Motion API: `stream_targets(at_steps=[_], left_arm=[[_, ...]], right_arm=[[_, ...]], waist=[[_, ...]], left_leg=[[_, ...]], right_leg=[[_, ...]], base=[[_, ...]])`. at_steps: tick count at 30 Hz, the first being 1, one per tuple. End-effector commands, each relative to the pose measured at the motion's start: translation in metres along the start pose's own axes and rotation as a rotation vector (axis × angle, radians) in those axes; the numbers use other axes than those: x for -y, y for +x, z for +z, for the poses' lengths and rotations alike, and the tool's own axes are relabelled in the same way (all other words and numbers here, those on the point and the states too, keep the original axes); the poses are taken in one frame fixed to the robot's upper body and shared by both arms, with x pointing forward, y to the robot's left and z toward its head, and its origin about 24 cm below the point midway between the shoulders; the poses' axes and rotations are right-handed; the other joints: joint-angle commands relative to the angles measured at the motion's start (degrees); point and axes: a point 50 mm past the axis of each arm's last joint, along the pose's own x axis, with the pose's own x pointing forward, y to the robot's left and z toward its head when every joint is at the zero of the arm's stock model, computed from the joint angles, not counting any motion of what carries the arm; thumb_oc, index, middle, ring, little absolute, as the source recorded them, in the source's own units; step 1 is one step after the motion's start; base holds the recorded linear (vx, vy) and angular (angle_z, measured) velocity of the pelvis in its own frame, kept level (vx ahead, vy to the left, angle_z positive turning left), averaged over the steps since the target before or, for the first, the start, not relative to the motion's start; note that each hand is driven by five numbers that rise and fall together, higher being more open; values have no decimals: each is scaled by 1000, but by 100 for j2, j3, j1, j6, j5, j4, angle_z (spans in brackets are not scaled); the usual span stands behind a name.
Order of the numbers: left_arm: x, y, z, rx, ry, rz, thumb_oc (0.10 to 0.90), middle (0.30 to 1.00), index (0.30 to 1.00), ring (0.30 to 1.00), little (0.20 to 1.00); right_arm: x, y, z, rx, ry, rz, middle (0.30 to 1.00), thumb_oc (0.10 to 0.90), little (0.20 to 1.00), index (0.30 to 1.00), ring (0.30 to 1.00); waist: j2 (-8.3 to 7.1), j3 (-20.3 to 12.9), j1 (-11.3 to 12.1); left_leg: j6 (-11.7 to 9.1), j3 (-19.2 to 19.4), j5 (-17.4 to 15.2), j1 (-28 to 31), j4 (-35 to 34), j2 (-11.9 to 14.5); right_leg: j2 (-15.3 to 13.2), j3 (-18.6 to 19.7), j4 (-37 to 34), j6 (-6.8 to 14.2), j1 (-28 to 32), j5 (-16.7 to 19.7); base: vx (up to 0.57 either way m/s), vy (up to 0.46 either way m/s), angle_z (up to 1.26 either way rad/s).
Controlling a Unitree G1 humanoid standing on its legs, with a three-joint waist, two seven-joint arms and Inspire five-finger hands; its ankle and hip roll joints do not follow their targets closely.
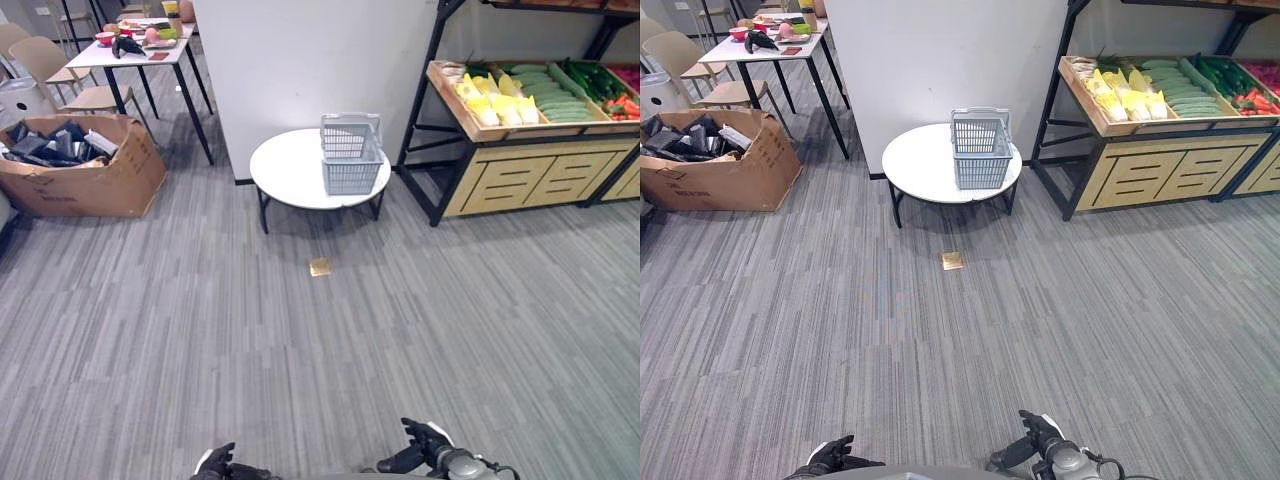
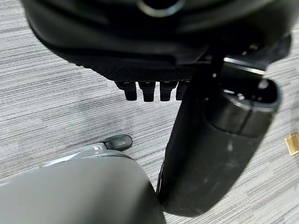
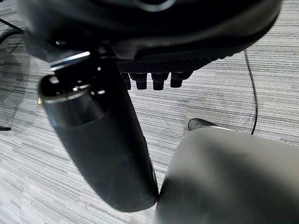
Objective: Get the vegetables into the basket
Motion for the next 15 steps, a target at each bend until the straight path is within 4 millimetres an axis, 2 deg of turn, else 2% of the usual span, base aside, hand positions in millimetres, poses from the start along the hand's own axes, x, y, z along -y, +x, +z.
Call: stream_targets(at_steps=[1,8,15], left_arm=[[-8,-1,-8,-47,17,36,900,1000,1000,1000,1000],[-7,-1,-12,-63,11,32,900,1000,1000,1000,1000],[-11,0,-7,-49,40,58,900,1000,1000,1000,1000]], right_arm=[[-4,0,-6,-33,-55,10,1000,900,1000,1000,1000],[-2,0,-4,-22,-96,7,1000,900,1000,1000,1000],[2,-1,-10,-57,-116,-20,1000,900,1000,1000,1000]], waist=[[-336,95,-36],[-334,102,-36],[-340,111,-38]], left_leg=[[-203,-172,-26,163,-139,81],[-195,-172,-23,153,-139,82],[-202,-169,-36,162,-139,90]], right_leg=[[-451,59,-763,431,340,644],[-448,62,-763,430,338,639],[-448,61,-763,429,346,633]], base=[[0,0,0],[0,0,0],[4,-2,1]])
